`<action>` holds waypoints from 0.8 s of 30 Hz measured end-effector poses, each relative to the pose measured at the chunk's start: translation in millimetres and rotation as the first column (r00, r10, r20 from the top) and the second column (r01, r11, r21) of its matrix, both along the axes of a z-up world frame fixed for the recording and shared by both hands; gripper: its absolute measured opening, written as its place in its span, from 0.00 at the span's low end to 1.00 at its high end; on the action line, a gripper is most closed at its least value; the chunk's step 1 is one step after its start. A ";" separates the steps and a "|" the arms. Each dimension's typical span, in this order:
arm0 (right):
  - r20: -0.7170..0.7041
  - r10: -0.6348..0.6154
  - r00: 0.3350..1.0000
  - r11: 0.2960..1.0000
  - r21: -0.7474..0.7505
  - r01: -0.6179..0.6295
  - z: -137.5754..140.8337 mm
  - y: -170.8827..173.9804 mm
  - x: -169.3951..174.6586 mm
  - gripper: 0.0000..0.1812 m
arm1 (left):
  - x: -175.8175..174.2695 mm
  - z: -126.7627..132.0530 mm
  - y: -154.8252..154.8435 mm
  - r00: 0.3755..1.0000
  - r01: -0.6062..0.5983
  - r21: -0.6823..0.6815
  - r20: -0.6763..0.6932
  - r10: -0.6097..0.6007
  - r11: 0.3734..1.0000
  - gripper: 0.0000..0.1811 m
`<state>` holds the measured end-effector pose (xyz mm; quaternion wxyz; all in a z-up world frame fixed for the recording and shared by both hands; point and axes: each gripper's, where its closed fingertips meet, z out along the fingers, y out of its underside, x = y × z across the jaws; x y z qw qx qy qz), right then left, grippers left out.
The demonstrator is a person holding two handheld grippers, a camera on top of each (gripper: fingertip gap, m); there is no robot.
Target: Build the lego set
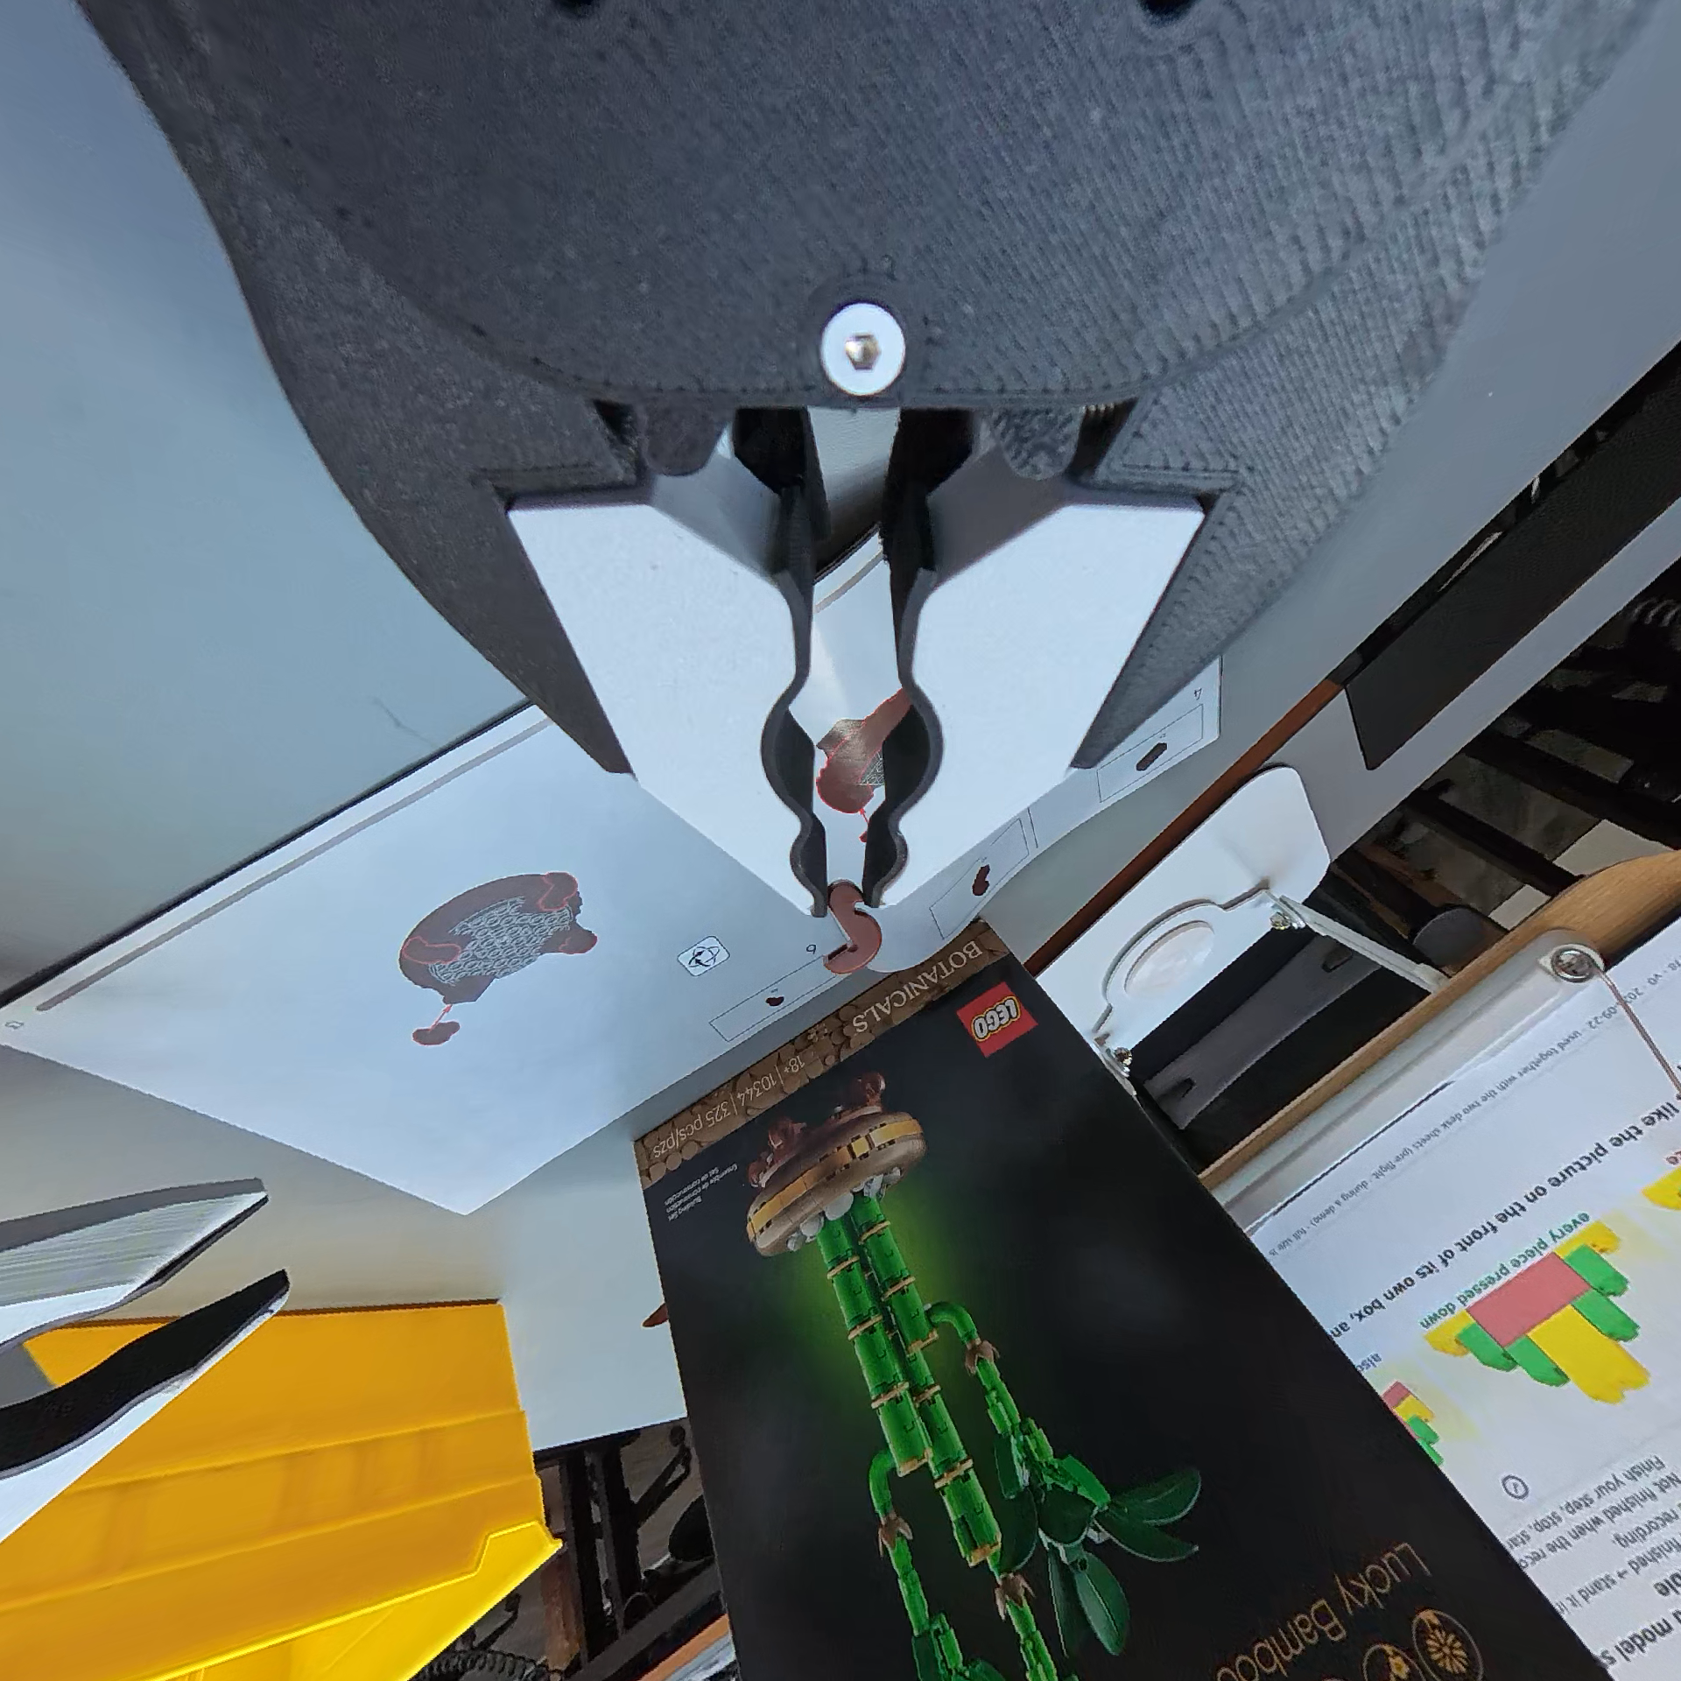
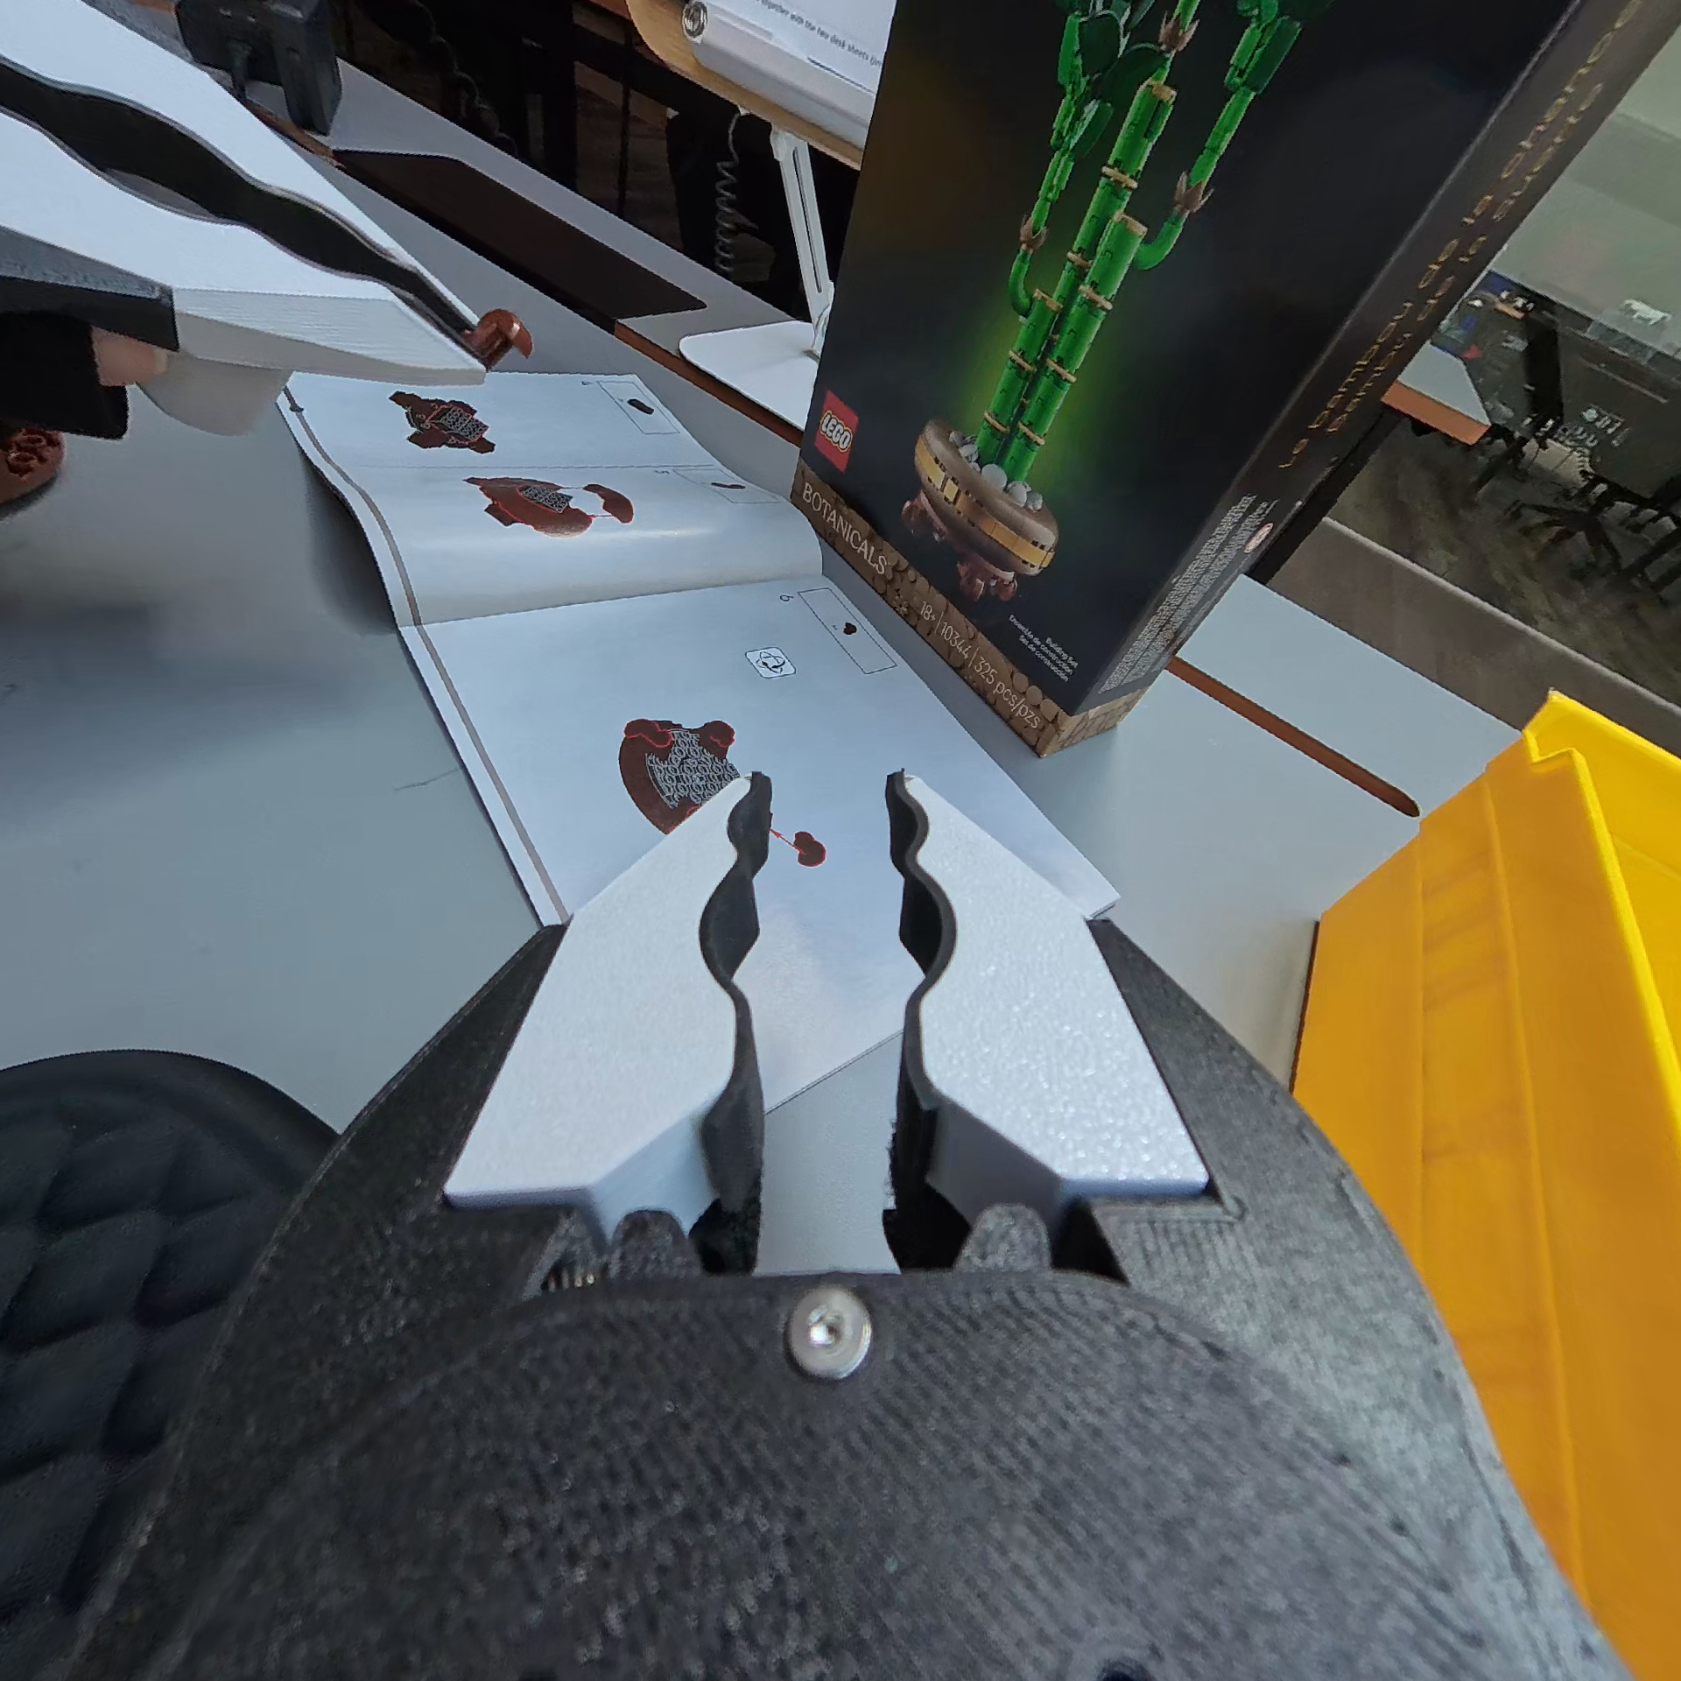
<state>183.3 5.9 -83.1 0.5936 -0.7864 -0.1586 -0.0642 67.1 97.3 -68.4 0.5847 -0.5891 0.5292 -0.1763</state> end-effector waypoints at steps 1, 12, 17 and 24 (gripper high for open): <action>-0.002 -0.003 1.000 1.000 0.002 0.003 0.2 0.1 0.6 0.14 | 1.5 -1.8 -2.1 1.000 0.014 -0.003 -0.010 -0.014 1.000 0.03; -0.032 -0.049 0.998 0.999 0.018 0.050 7.2 -0.9 15.4 0.14 | 18.4 -15.3 -31.7 0.982 0.160 -0.050 -0.090 -0.164 0.986 0.03; -0.048 -0.056 0.997 0.998 0.007 0.057 7.7 -1.1 17.2 0.14 | 21.9 -18.3 -40.2 0.977 0.177 -0.048 -0.116 -0.181 0.983 0.03; -0.076 -0.073 0.994 0.997 0.002 0.073 12.2 -3.4 20.3 0.14 | 29.5 -27.1 -60.4 0.944 0.271 -0.009 -0.194 -0.268 0.962 0.03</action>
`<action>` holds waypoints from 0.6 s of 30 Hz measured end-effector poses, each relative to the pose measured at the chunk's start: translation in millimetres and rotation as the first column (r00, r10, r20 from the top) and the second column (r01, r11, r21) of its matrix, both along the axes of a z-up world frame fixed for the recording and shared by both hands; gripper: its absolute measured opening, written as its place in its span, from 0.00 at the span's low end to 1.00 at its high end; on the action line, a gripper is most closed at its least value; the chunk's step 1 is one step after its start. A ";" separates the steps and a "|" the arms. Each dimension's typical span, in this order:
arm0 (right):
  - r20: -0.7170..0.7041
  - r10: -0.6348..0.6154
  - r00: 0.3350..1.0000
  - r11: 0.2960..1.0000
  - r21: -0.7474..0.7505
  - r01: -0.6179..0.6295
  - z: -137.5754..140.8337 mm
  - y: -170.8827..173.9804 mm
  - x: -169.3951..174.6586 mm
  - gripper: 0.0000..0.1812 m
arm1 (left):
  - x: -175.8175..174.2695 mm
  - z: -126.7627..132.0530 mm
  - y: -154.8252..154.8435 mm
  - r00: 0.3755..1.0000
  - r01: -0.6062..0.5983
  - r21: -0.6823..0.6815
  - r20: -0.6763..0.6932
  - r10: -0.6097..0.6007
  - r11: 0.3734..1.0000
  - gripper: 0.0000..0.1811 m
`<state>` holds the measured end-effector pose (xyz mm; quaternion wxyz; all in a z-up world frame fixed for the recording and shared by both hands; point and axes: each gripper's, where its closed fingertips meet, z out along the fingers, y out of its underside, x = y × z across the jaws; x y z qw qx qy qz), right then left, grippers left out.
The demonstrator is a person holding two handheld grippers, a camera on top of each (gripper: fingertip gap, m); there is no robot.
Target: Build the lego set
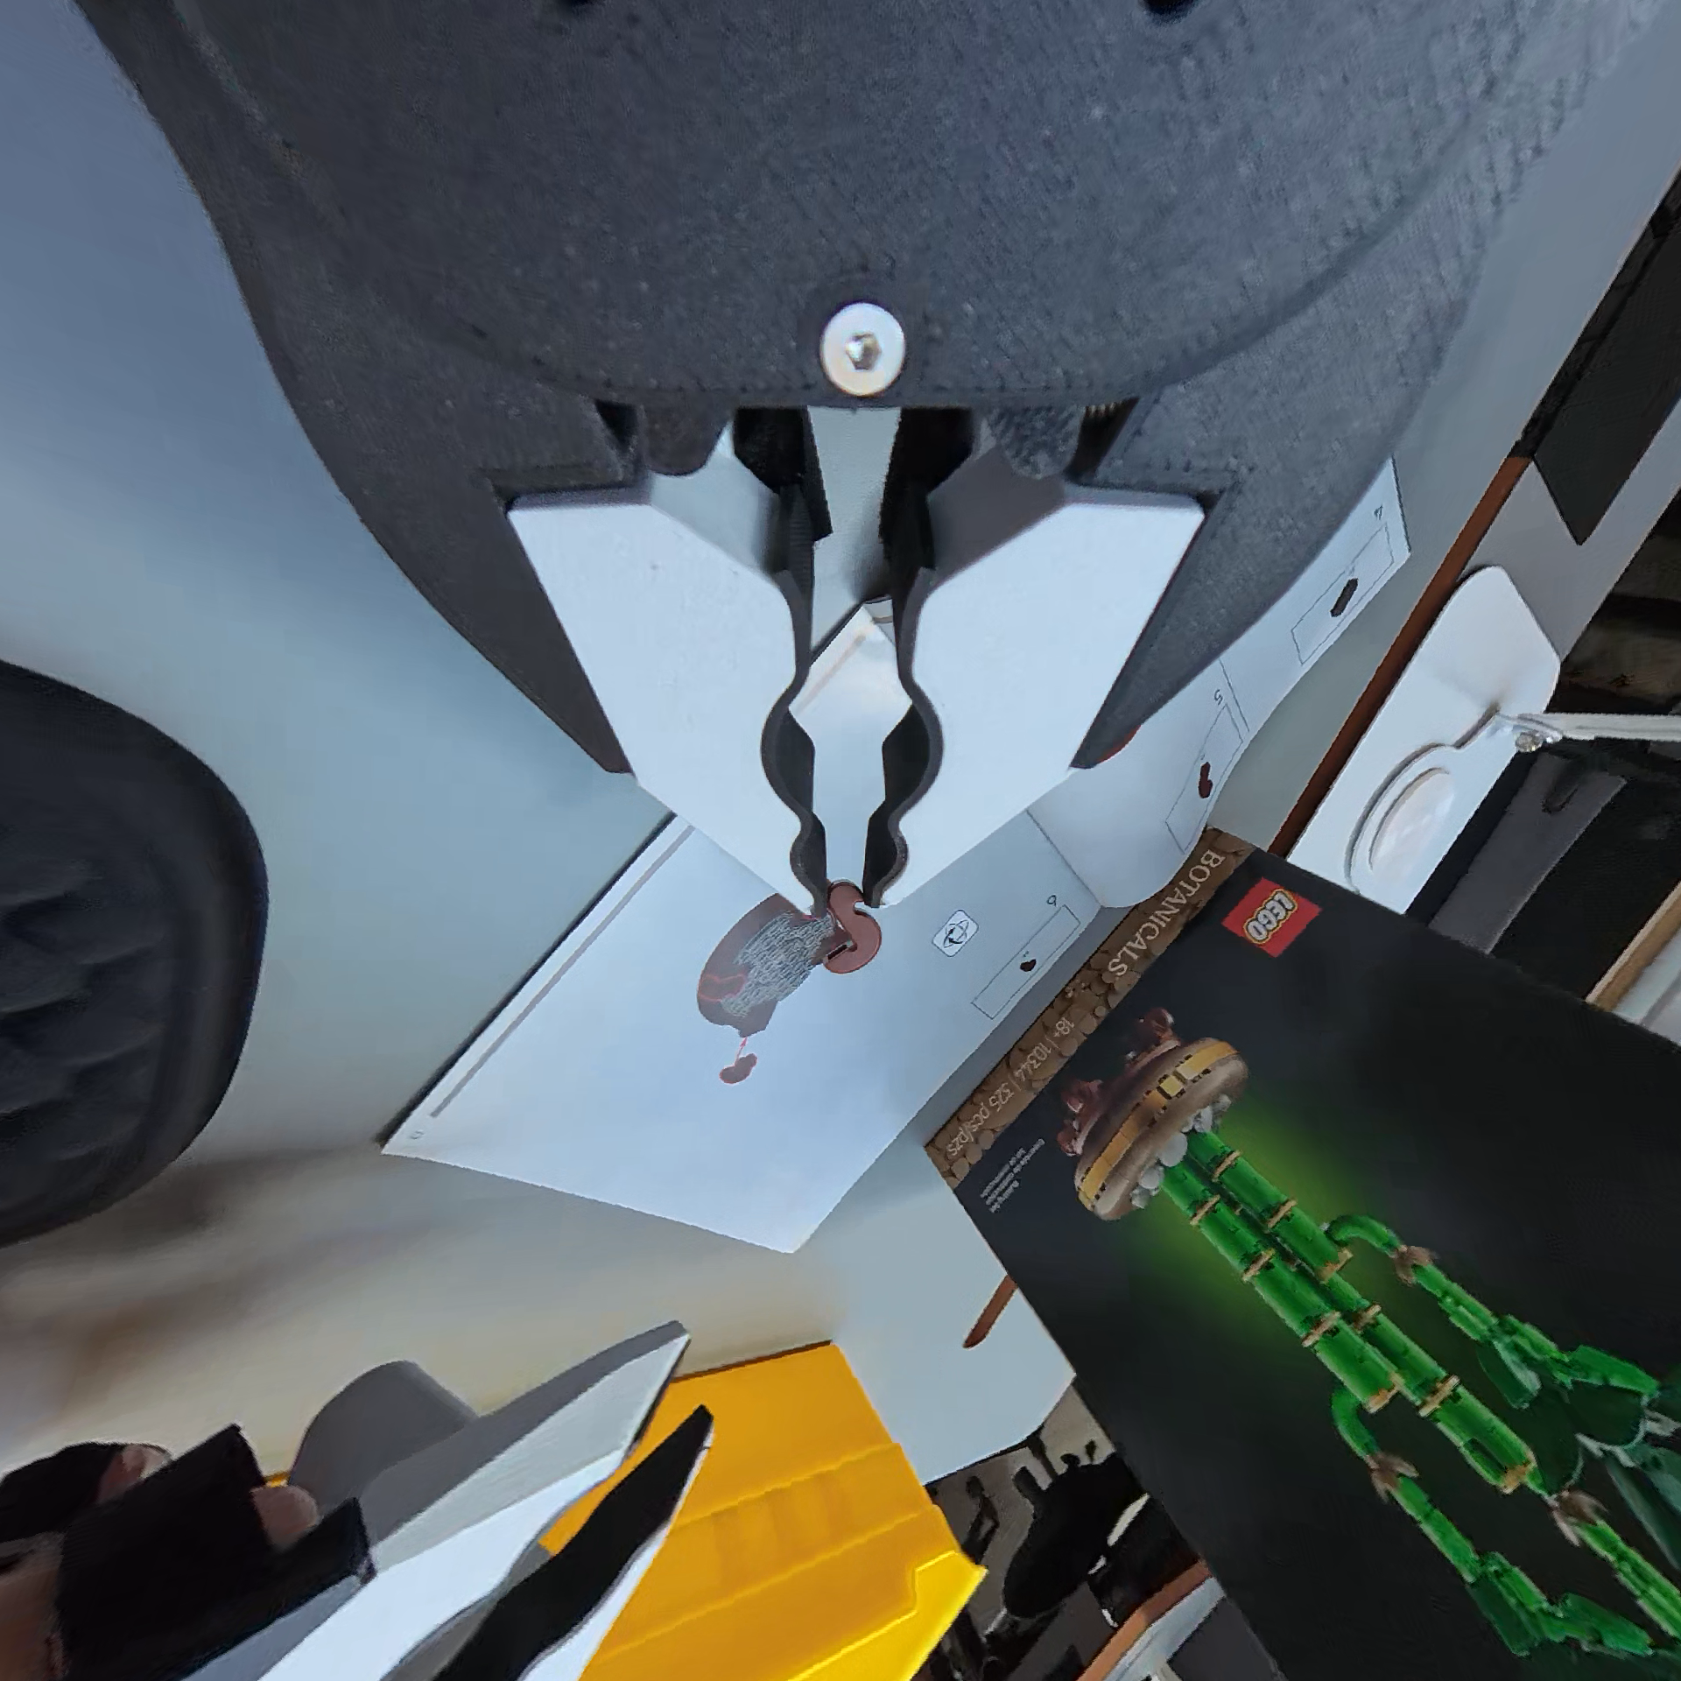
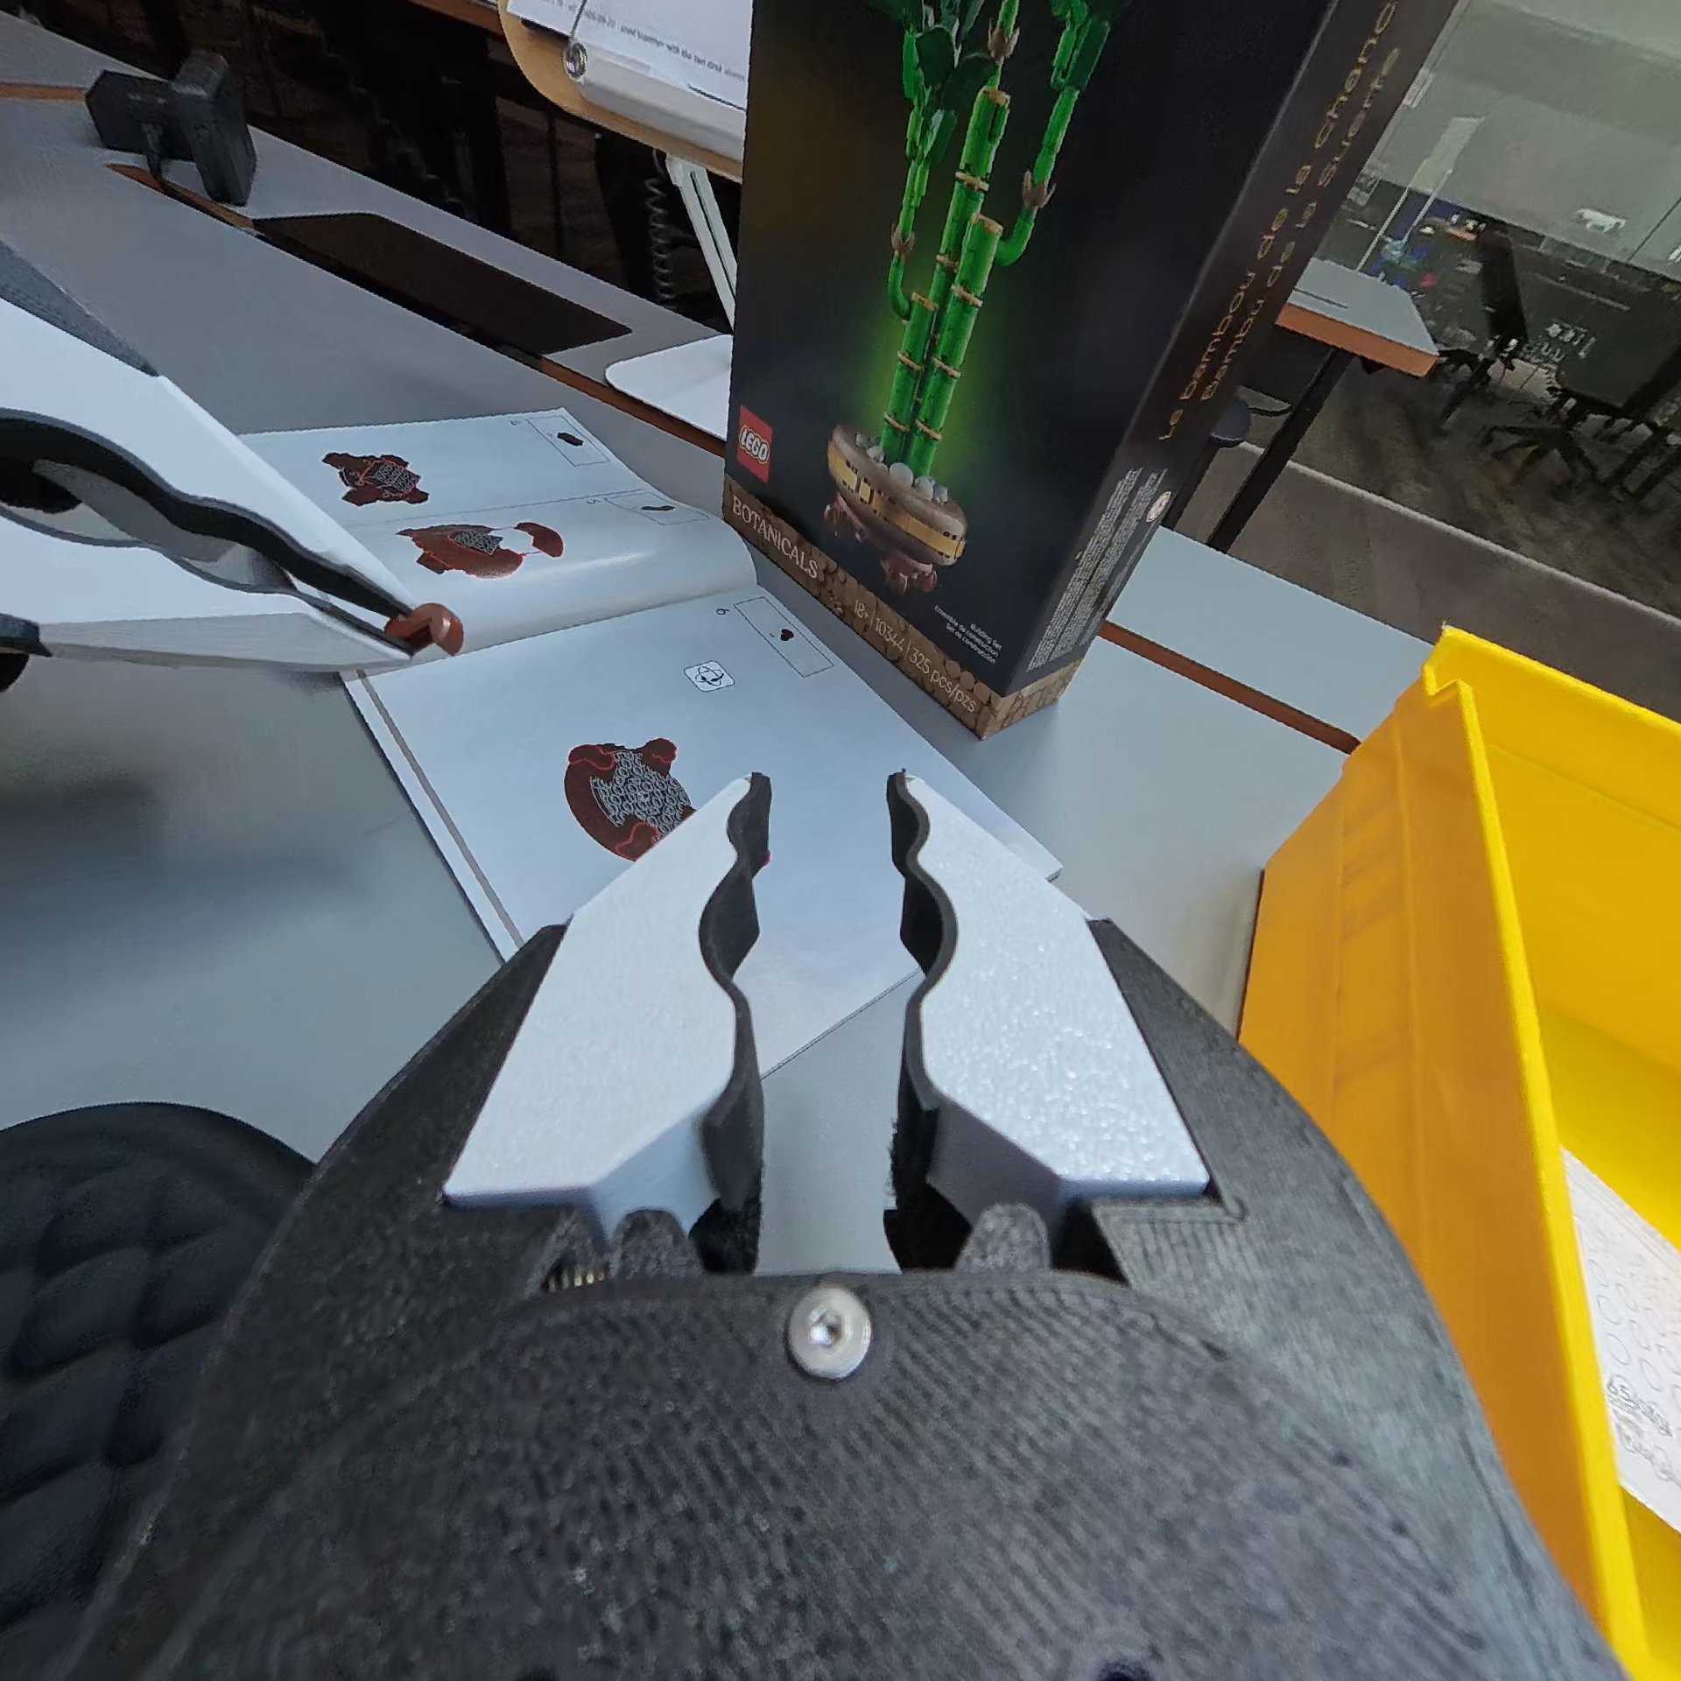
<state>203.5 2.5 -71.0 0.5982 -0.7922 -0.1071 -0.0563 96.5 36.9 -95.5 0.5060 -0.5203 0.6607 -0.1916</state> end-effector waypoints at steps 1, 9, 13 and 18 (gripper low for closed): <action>-0.002 0.008 1.000 1.000 0.002 -0.008 0.8 -0.2 -2.1 0.14 | 1.2 -1.9 -1.2 1.000 0.013 0.035 -0.022 -0.013 0.999 0.03; -0.059 0.347 0.936 0.935 -0.060 -0.351 -11.3 -8.2 -69.9 0.15 | 11.0 -6.8 -17.1 0.949 0.272 0.295 -0.242 -0.203 0.916 0.03; -0.076 0.451 0.889 0.879 -0.134 -0.458 -25.9 -15.2 -90.3 0.15 | 7.8 -11.2 -36.4 0.857 0.472 0.346 -0.395 -0.330 0.811 0.03; -0.317 0.522 0.792 0.789 -0.174 -0.589 -29.4 -29.2 -101.6 0.16 | -0.3 -5.0 -59.1 0.697 0.695 0.375 -0.561 -0.447 0.613 0.03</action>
